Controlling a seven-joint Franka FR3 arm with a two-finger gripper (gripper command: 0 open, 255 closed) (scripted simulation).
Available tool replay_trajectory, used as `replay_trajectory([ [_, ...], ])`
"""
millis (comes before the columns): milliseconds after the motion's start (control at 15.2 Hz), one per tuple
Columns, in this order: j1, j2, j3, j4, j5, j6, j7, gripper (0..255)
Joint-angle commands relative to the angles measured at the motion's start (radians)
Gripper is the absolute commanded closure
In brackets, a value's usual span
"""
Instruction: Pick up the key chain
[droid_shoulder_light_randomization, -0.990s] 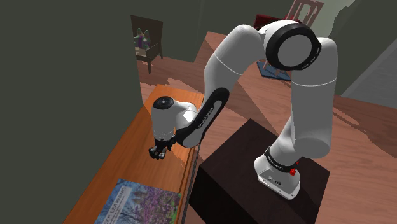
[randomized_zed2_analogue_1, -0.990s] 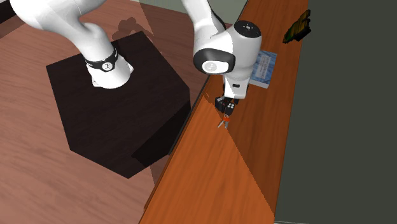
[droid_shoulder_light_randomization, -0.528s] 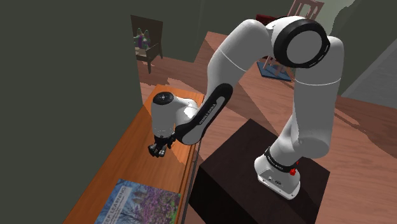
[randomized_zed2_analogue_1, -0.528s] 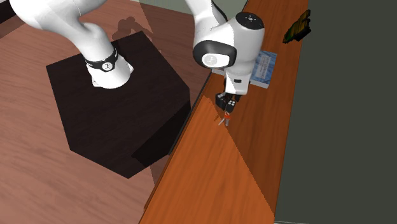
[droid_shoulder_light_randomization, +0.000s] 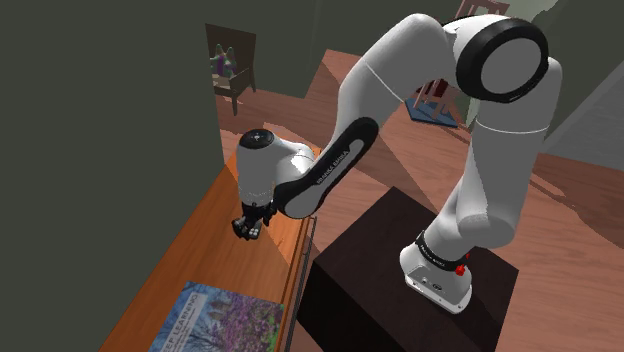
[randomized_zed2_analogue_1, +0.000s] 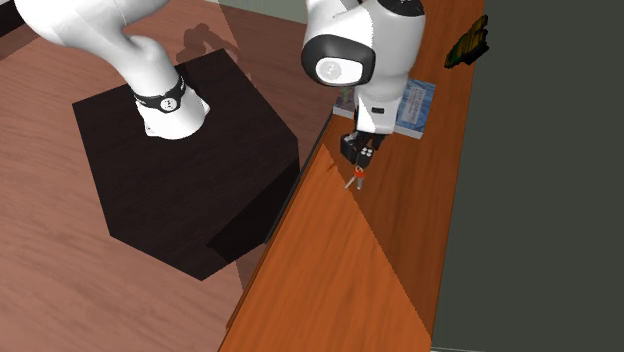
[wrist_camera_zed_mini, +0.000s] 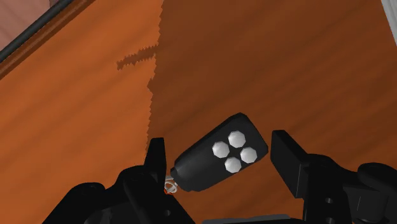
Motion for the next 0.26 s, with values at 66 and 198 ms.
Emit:
replay_trajectory([
  [66,-0.015,-0.038,0.02,0.0,0.033,-0.034,-0.023,255],
  [198,-0.015,-0.04,0.021,0.0,0.034,-0.036,-0.025,255],
])
